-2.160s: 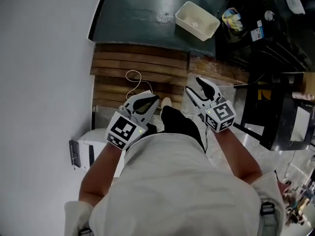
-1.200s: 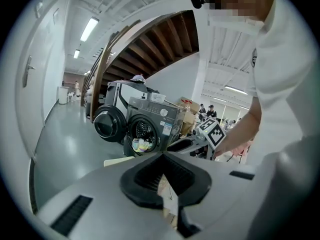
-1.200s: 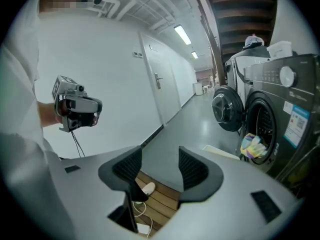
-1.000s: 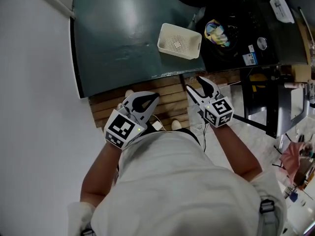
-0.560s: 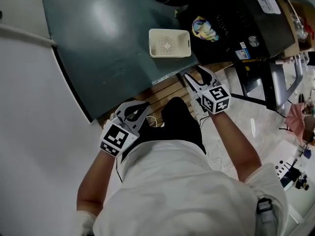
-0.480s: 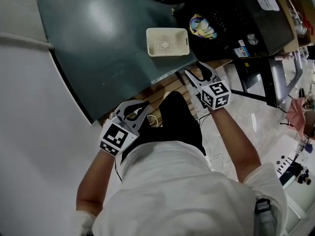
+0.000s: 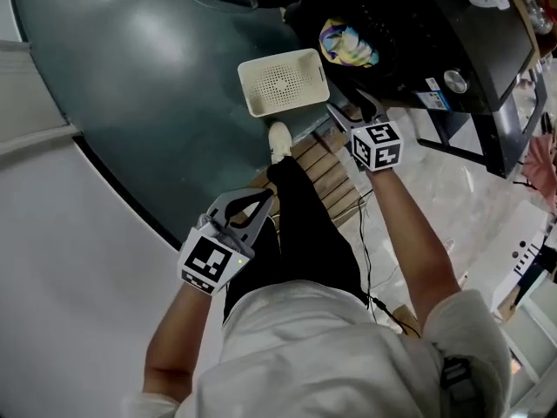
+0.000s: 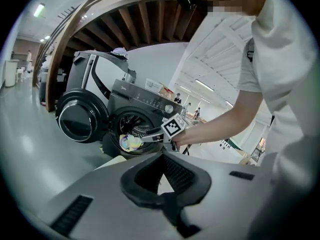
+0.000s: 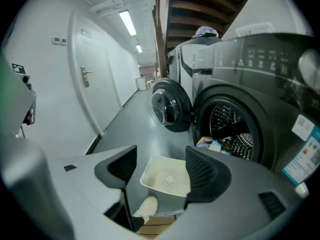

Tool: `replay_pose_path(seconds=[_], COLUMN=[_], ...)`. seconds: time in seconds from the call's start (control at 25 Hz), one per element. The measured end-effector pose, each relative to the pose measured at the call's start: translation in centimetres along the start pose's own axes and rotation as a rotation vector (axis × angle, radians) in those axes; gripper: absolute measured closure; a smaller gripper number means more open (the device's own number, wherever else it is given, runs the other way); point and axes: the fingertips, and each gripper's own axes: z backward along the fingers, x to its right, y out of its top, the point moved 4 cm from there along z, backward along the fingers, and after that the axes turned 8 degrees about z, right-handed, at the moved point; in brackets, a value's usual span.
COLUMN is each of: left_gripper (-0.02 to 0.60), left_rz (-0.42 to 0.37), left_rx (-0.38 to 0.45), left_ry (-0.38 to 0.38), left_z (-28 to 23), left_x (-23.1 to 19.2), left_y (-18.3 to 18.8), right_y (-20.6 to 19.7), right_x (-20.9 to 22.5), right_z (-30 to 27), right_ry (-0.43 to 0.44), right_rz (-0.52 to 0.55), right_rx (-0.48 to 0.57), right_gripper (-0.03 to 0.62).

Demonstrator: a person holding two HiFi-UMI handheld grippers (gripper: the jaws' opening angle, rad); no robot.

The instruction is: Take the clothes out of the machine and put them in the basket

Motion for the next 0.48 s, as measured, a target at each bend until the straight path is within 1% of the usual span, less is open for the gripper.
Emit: replay_pose_path(seconds=[0.12,0.24,0.36,0.48], left_gripper=[0.584,0.584,0.584,0.584], left_rz=[-0.009,-0.028,-0.031,-0.022], left_rx=[-0.039,-0.06,-0.076,-0.092], left_ry=[-0.046,-0.089,-0.121,-0.144], left_z=[-3.9,-7.4,-9.9,-11.9], left_x=[-2.6,-4.4,-6.3,-7.8], left_y=[0.6,1.4,2.0,2.1], right_y=[-2.1,-3.6,-4.6,-5.7], right_x=[4.6,8.9,12.2,15.0], right_z=[-4.2,-7.9,-11.2,-14.4], right_ry=[-0.071,-0.124,-0.163,-0.184], right_rz=[-0.058,-0.1,-0.134,-0.136], right_rx=[-0.046,-0.077,-0.096,-0.118], right_gripper=[0.287,0.259,0.224,0.195])
